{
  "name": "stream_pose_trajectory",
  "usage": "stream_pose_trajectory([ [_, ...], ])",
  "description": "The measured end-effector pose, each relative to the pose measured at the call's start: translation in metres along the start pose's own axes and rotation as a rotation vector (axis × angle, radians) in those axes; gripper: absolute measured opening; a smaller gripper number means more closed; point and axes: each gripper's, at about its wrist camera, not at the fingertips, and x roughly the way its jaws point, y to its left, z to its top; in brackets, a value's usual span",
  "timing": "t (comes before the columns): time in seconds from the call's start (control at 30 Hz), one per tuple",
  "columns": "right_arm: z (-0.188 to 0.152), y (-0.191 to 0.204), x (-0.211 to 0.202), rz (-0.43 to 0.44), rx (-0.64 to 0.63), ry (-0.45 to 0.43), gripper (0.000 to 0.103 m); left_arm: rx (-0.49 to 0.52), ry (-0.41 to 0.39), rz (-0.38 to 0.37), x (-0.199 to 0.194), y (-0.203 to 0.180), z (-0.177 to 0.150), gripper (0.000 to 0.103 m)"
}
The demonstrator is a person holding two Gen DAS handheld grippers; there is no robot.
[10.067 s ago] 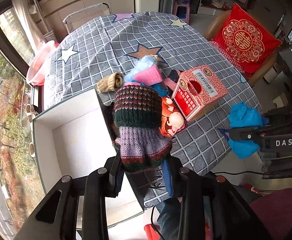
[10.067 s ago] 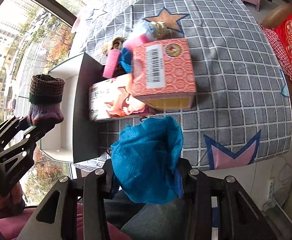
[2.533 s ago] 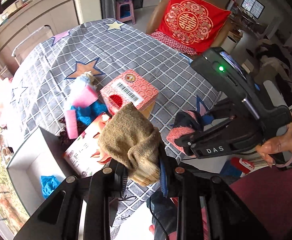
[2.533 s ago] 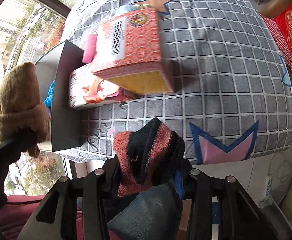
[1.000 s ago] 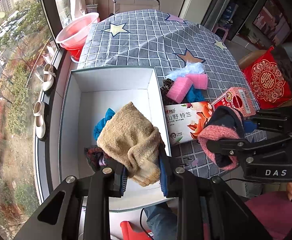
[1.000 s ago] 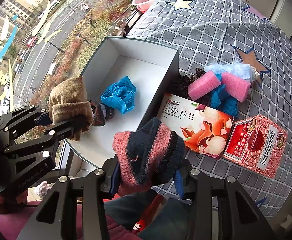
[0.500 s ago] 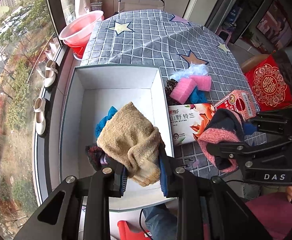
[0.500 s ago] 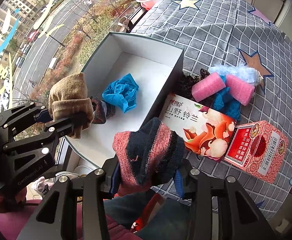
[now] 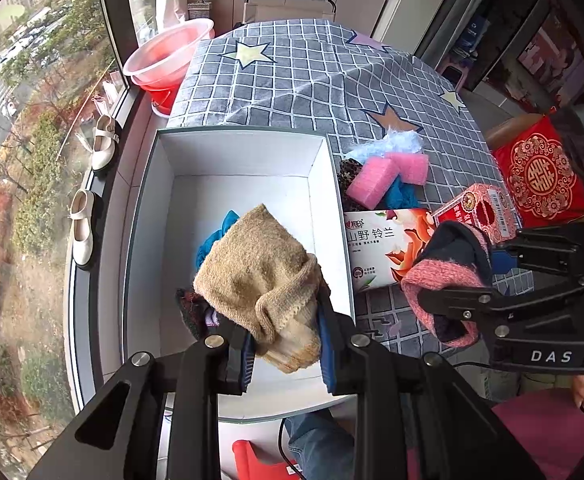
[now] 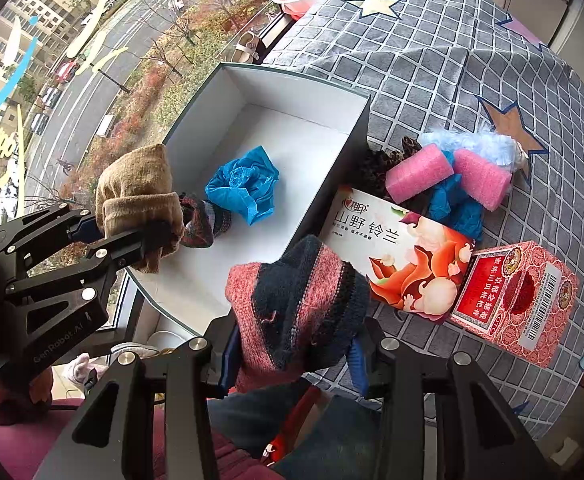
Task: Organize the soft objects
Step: 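Lower the glove into the white box with the left tool while the right tool holds the sock above it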
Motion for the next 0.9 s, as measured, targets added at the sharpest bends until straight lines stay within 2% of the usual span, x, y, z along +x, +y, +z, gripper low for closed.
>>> stream_pose_trajectory([
  [0.9,0.011,0.018,0.009,-0.008,-0.060,0.022,0.044,-0.076,0.013,0.014,0.003,0.023,-0.005,0.029],
])
